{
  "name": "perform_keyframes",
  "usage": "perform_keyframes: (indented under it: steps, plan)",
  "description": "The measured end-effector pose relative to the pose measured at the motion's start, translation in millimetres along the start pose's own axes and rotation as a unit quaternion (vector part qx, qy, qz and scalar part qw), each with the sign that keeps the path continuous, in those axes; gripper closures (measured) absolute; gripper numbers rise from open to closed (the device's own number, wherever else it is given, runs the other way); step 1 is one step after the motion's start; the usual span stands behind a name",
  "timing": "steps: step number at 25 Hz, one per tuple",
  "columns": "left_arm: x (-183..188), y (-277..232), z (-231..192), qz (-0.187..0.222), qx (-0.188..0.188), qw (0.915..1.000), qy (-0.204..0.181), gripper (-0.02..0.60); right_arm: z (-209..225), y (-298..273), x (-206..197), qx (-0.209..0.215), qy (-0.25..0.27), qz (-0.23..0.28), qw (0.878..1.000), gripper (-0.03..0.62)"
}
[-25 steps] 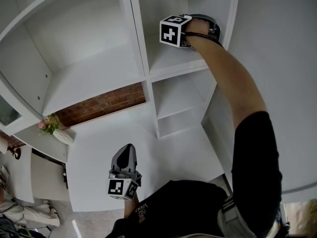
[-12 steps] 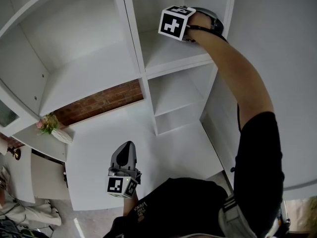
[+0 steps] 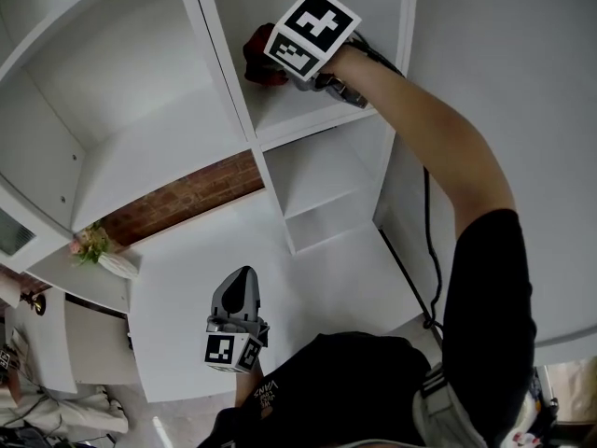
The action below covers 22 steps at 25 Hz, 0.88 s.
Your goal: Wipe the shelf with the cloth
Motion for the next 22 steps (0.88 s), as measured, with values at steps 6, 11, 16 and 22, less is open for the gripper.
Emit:
perform_keyframes:
  steps: [6,11,16,22]
  plan:
    - [-0.8,1.9,2.0,-0.005,-0.002,1.0000,-0.004,0.575,-37.9,-10.2,7.9,0.061,-0.002,0.002,0.998,0.498]
    - [-0.1,4.3,-2.7,-0.004,0.003,1.0000,-0.003,0.575,-40.8,-18.8,-3.3,0.049,0.042,-0.029,0.997,0.499]
    - [2.3,1.7,-1.3,0.001,-0.003,1.0000,0.001,0.575,-27.1,-16.6,-15.6,0.004,0.105,-0.064,0.992,0.498]
    - [-6.1,1.4,-5.1,-0.005,-0.007,1.0000,0.002,0.575,12.1,-6.3,-47.8,-0.085,0.203,-0.147,0.964,0.497]
Point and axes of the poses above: the fingertips, and each gripper's own axes: y backward along the fingers, z to its right, x out of its top, the point moved 1 cm from there along y, backward along the fingers, and after that the axes turned 7 degrees about -x, right-handed, at the moved point
